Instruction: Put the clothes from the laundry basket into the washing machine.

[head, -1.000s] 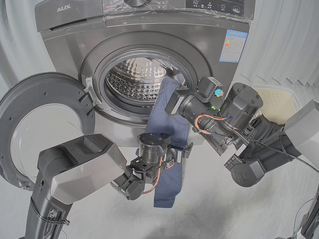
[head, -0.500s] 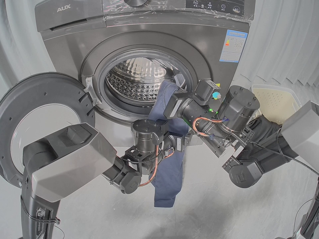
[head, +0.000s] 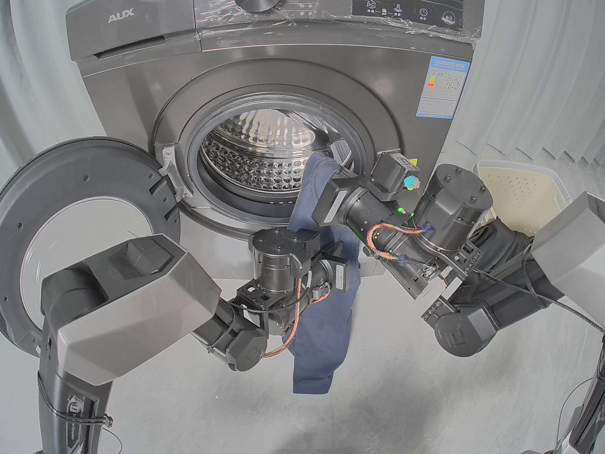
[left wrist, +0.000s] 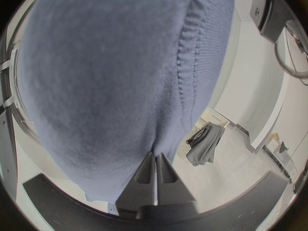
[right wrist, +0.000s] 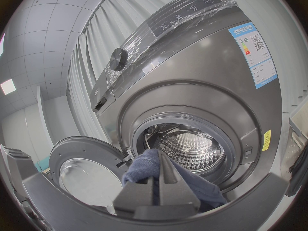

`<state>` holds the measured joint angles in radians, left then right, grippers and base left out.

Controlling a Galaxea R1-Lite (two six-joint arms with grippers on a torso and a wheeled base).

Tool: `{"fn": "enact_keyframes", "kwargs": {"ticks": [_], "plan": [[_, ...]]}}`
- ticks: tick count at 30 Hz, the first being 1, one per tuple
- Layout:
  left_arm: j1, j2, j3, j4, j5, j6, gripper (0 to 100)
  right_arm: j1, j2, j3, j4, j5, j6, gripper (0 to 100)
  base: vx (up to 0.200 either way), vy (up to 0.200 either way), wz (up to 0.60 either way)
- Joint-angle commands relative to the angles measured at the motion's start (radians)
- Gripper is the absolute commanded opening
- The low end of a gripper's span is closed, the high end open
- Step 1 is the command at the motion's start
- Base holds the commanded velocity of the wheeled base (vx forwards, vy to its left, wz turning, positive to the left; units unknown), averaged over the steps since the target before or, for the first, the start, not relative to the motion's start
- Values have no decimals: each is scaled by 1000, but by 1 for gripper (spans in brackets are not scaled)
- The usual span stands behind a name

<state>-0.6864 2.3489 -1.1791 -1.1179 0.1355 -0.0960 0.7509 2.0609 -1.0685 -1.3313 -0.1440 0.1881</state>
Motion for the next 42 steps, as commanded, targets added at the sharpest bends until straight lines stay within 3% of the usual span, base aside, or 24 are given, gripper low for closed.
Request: {"fn": "enact_keyframes", "kwargs": {"ticks": [1,13,19,27,28,31,32,33,37,40,42], "plan": [[-2,-54,72,-8,-2,1,0,-16,-4,7,0,0,1,0,0,0,0],[30,-273,424,-79,-50,4,0,-59,-56,13,9,0,-1,0,0,0,0],[56,-359,498,-122,-106,2,0,-71,-90,64,4,0,-6,0,0,0,0],[102,-444,530,-168,-136,-11,0,-90,-162,173,1,20,-27,0,0,0,0],[149,-484,541,-194,-146,-31,0,-99,-220,249,0,55,-38,0,0,0,0],[179,-527,556,-235,-148,-77,0,-96,-288,326,0,84,-38,0,0,0,0],[179,-527,556,-235,-148,-77,0,-96,-288,326,0,84,-38,0,0,0,0],[188,-565,575,-247,-155,-111,0,-93,-334,374,0,106,-36,0,0,0,0],[188,-635,602,-249,-175,-130,0,-97,-419,453,-2,143,-33,0,0,0,0],[189,-681,610,-250,-182,-134,0,-102,-467,490,0,153,-29,0,0,0,0],[189,-706,610,-250,-182,-153,0,-104,-481,499,0,153,-27,0,0,0,0]]}}
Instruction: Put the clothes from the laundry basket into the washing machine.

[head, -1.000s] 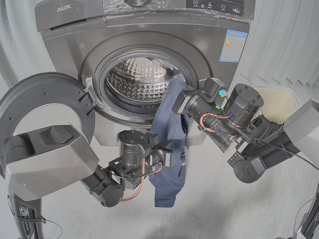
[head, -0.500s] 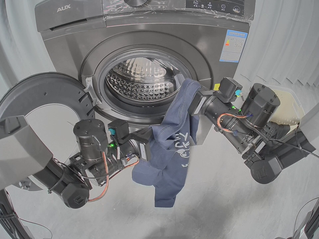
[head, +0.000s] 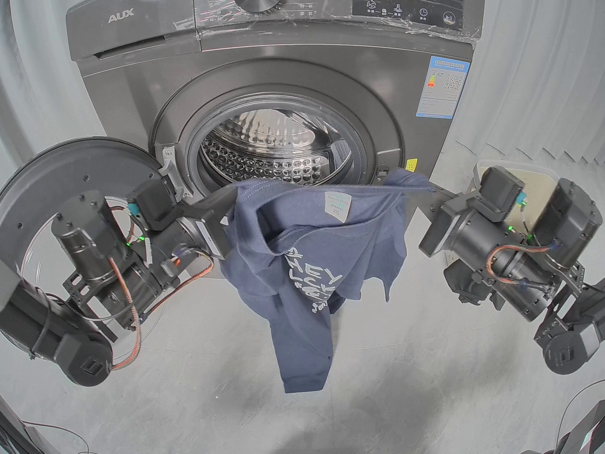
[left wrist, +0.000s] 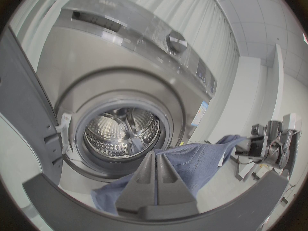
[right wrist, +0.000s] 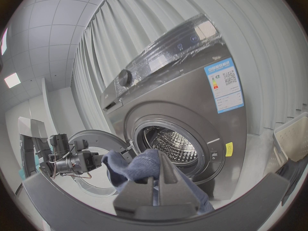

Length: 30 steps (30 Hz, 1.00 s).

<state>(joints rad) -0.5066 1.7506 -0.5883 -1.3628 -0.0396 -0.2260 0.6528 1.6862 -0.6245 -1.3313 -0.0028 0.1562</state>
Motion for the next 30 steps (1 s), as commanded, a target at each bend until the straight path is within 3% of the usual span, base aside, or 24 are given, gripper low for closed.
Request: {"fn": "enact_keyframes", "kwargs": {"ticks": [1,3,4,15,30], "plan": [[10,-134,19,-4,-8,-52,0,-7,-111,55,-2,12,6,0,0,0,0],[7,-149,19,-4,-8,-70,0,-5,-112,55,-2,12,8,0,0,0,0],[0,-163,19,-1,-10,-93,0,-7,-111,55,-9,12,8,0,0,0,0],[5,-189,-34,-2,-28,-95,0,-5,-95,52,-37,9,5,0,0,0,0],[-6,-218,45,-1,-31,-89,0,-27,-99,92,-36,-5,8,0,0,0,0]]}}
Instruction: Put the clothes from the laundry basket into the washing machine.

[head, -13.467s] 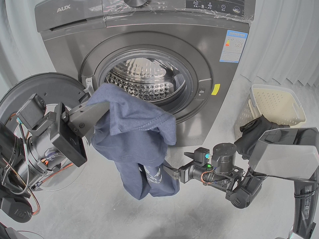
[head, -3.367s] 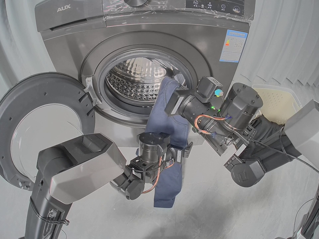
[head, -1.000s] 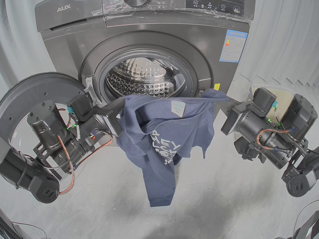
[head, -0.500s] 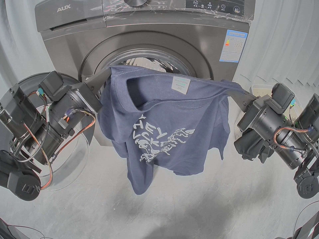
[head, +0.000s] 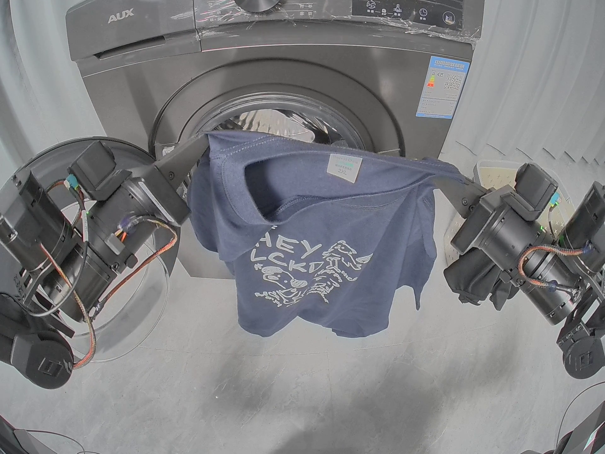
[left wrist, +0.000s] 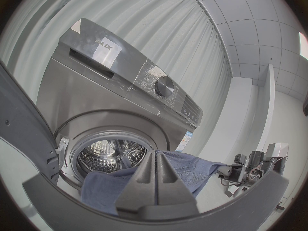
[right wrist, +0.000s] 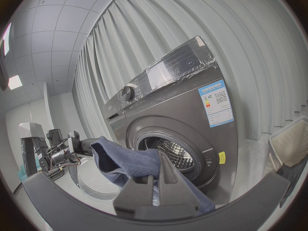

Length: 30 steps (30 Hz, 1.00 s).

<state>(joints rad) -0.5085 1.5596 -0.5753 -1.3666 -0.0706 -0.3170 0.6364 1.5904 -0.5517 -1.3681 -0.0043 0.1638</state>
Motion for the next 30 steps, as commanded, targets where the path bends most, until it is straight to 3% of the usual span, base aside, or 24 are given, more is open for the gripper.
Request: {"fn": "enact_keyframes", "kwargs": {"ticks": [1,7,17,30], "plan": [[-5,-44,48,12,-8,3,0,-18,-7,24,1,-3,-1,0,0,0,0],[-12,-50,120,15,-51,9,0,-47,-9,35,15,4,-1,0,0,0,0],[-70,42,107,-2,-74,75,0,-37,-4,75,17,21,-3,0,0,0,0],[-67,62,97,0,-112,78,0,-20,20,38,1,21,-12,0,0,0,0]]}}
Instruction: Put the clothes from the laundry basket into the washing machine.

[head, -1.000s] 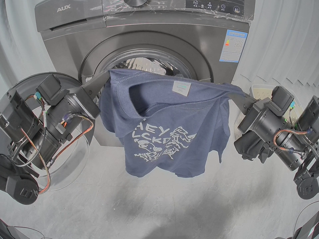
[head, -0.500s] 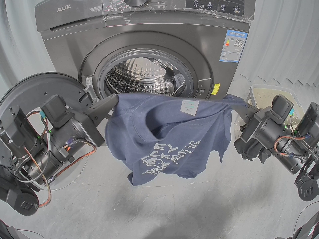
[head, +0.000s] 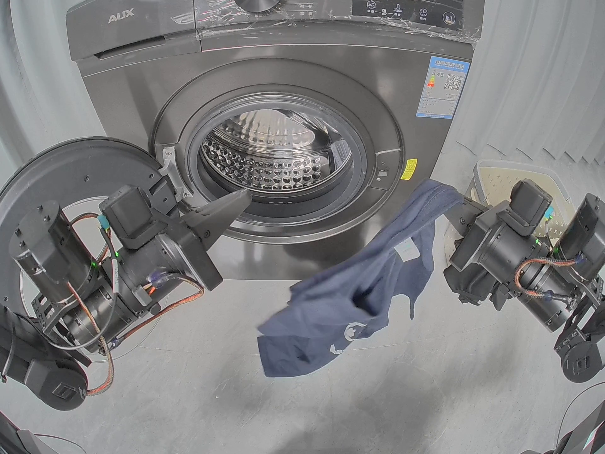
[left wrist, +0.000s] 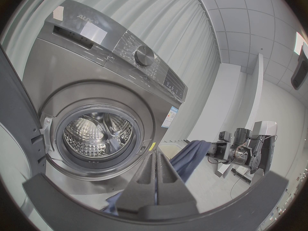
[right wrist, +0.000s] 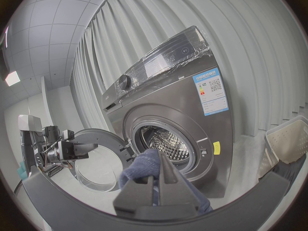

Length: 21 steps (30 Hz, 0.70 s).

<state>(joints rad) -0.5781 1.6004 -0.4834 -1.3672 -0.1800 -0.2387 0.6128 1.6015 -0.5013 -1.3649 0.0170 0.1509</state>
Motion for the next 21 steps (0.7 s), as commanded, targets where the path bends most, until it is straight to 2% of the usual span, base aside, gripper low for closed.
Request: {"fn": "enact_keyframes", "kwargs": {"ticks": [1,8,11,13,15,18,21], "plan": [[4,24,9,0,-3,-1,0,4,9,-13,-2,1,1,0,0,0,0],[0,78,60,-3,-36,2,0,12,41,-28,-14,-5,9,0,0,0,0],[-26,88,95,-19,-38,15,0,25,41,-49,-25,-14,9,0,0,0,0],[-48,95,115,-38,-38,33,0,25,41,-74,-25,-15,10,0,0,0,0],[-49,107,120,-42,-38,36,0,25,41,-85,-23,-15,10,0,0,0,0],[-49,153,121,-70,-38,39,0,32,58,-141,-6,-15,6,0,0,0,0],[-48,217,100,-107,-38,39,0,74,98,-227,-5,-15,1,0,0,0,0]]}}
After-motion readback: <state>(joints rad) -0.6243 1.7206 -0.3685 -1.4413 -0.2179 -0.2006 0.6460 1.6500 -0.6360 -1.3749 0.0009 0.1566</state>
